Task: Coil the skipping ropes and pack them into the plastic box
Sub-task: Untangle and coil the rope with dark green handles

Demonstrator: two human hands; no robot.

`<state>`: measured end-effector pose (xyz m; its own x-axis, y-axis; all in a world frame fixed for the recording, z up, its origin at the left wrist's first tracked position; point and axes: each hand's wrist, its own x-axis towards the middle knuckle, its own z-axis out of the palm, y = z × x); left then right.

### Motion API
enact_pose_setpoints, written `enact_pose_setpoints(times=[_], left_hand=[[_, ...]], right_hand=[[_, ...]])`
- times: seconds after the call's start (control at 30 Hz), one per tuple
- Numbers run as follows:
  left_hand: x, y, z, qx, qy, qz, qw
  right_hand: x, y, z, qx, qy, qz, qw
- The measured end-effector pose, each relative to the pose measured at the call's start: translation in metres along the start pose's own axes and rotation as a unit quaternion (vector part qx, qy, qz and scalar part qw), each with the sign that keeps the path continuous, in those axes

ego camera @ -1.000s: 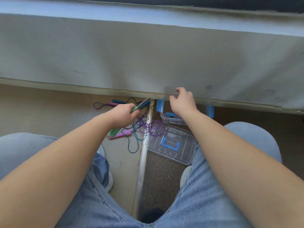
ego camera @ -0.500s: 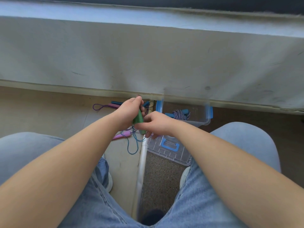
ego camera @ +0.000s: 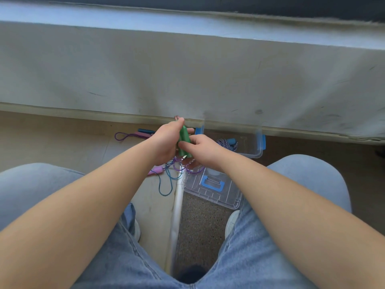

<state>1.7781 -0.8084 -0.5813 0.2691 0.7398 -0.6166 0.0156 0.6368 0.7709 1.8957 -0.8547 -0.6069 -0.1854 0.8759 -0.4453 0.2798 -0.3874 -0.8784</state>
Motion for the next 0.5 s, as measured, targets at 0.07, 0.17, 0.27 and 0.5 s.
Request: enact_pose_setpoints(times=[0.07,0.17,0.27,0.5], left_hand=[[0.0020,0.0010,-0.0011,0.012,-0.006,0.014,1.000],[0.0028,0.0038,-0.0036,0.015,-0.019,0.008,1.000],[0.0022,0.0023,-0.0047,0.050,-0.022,-0.002,0.998],[0.0004,0.0002,-0.0064,0.141,0.014,0.039,0.989]], right_hand=[[0.0005,-0.0001,-0.0007,0.007,0.015,-0.008,1.000],[0.0014,0.0004,-0.0006,0.026,0.017,-0.005,1.000],[0.0002,-0.0013,-0.0009,0.061,0.015,-0.004,0.998],[-0.0020,-0.0064,-0.0010,0.149,-0.009,0.023,0.989]])
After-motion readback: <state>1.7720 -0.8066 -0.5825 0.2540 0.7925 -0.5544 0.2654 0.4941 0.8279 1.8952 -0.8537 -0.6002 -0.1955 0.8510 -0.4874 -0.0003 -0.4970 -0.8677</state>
